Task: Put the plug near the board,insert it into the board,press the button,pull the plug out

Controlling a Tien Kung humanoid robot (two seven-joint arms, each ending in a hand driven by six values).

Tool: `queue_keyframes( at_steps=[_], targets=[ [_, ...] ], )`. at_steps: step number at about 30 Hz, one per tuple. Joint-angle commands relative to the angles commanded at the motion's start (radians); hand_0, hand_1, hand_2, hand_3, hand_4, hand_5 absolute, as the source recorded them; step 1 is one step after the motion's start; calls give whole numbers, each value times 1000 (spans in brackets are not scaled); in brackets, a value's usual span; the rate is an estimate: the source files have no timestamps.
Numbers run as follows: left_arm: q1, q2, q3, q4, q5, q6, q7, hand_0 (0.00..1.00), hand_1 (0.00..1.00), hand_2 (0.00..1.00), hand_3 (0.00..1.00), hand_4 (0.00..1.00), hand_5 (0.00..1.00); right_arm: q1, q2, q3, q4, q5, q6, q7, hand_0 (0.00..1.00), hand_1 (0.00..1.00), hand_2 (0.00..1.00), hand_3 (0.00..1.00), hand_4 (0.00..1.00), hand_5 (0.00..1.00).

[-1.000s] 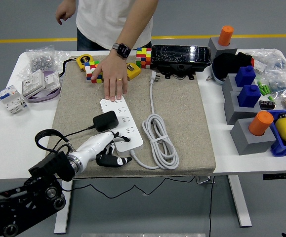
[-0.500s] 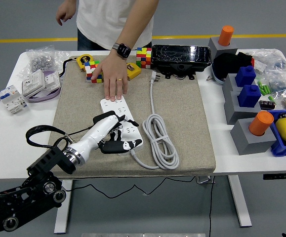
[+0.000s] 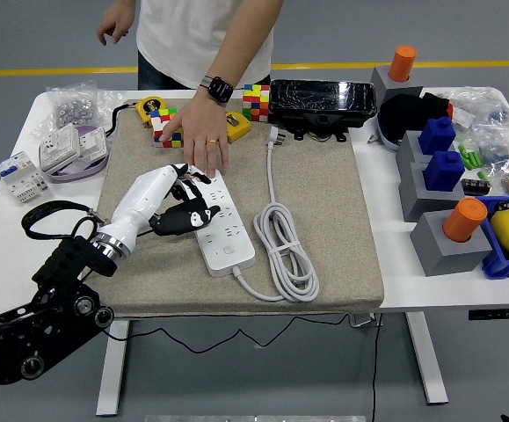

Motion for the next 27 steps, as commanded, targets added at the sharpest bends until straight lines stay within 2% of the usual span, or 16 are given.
queue_keyframes(
  at_steps=[2, 3, 10, 14, 15, 20, 21, 26, 27],
  targets=[
    [-1, -1, 0, 13, 7, -9, 8, 707, 732, 722, 742, 997, 371, 0, 0, 0, -1, 0, 0, 0, 582, 671, 683, 618, 983, 520],
    [-1, -3, 1, 24, 17, -17, 17, 722, 758, 750, 770, 998, 403, 0, 0, -1, -1, 0, 0, 0, 581, 671, 683, 618, 983, 519],
    [-7, -15, 16, 79, 26, -37, 43, 722, 755, 742, 775, 998, 401, 1, 1, -2, 2, 0, 0, 1, 580, 671, 683, 618, 983, 519],
    [-17, -22, 28, 108, 15, -36, 53, 722, 755, 742, 775, 998, 401, 2, -1, -7, 0, 2, 0, 1, 580, 671, 683, 618, 983, 519],
    [-21, -25, 32, 116, 11, -33, 57, 664, 694, 699, 747, 998, 399, 3, -1, -8, 0, 2, 0, 0, 582, 671, 684, 618, 983, 519],
    [-41, -38, 45, 142, -8, -27, 56, 664, 694, 699, 747, 998, 399, 5, -3, -11, -1, 4, 0, 0, 582, 671, 684, 618, 983, 519],
    [-45, -40, 47, 147, -11, -26, 55, 550, 610, 583, 590, 823, 274, 6, -4, -11, -1, 4, 0, 0, 581, 671, 683, 618, 985, 520],
    [-62, -52, 61, 174, -25, -23, 60, 550, 610, 583, 590, 823, 274, 9, -6, -15, 1, 4, 0, 0, 581, 671, 683, 618, 985, 520],
    [-65, -53, 64, 178, -24, -21, 62, 457, 531, 544, 559, 705, 198, 10, -6, -17, 1, 4, 0, 0, 583, 671, 684, 619, 985, 520]
  ],
)
